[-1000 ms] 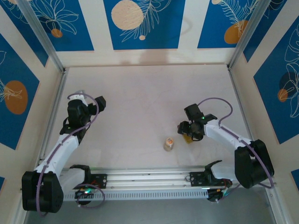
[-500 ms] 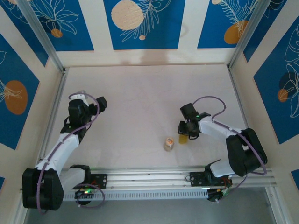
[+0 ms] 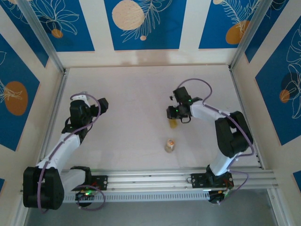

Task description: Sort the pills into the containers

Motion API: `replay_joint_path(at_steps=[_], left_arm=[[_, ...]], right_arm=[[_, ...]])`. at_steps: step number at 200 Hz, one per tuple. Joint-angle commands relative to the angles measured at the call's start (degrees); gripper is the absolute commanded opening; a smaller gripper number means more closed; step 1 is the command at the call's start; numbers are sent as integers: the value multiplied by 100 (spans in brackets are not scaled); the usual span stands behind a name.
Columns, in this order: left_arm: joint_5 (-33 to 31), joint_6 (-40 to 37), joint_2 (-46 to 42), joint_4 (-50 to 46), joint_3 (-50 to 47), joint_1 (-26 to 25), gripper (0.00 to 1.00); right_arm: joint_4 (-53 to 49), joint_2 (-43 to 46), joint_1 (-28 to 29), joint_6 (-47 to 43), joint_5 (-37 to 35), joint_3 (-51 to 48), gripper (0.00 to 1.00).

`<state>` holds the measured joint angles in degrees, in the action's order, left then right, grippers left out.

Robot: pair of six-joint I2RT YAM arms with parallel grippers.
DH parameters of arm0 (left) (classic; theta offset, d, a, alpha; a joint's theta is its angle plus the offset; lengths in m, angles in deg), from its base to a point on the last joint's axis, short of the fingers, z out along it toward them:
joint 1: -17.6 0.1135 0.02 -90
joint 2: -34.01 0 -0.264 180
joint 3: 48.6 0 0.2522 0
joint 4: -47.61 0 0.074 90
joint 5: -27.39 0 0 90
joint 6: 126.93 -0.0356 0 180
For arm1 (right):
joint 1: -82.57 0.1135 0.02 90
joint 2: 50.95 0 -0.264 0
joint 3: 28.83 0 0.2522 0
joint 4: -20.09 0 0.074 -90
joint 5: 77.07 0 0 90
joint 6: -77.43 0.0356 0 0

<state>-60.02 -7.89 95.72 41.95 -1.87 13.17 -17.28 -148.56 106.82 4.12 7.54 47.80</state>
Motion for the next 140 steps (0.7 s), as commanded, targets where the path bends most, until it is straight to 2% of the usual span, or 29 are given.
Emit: replay_joint_path(at_steps=[1, 15, 29, 42, 69, 87, 101, 111, 127, 140], left_arm=[[232, -50, 129, 296, 80, -51, 100], [720, -219, 283, 579, 82, -50, 100], [1431, -399, 500, 1046, 109, -69, 100], [2167, -494, 823, 1914, 24, -100, 100], [3651, -678, 1653, 3609, 13, -270, 100], [4618, -1020, 2165, 4676, -9, -537, 93], [5431, -1329, 2556, 6139, -193, -756, 88], [5871, -1214, 2924, 7165, -272, -820, 86], [6345, -1172, 3233, 7133, -25, -924, 78], [6453, -1038, 3442, 7245, 99, -996, 69]], right_arm=[[-281, -300, 211, -1288, 637, 768, 18], [-468, -399, 182, -1717, 1007, 1190, 18], [-812, -472, 133, -2316, 1729, 1607, 19], [-1151, -537, 93, -2973, 2448, 1923, 20], [-1395, -568, 58, -4294, 2929, 2184, 20], [-1919, -570, 49, -5370, 3435, 2349, 19], [-2593, -713, 25, -5823, 3685, 2739, 19], [-3123, -888, -6, -5948, 3778, 3116, 19], [-3812, -1146, 2, -6159, 3754, 3554, 20], [-4008, -1213, 60, -6269, 3555, 3631, 20]])
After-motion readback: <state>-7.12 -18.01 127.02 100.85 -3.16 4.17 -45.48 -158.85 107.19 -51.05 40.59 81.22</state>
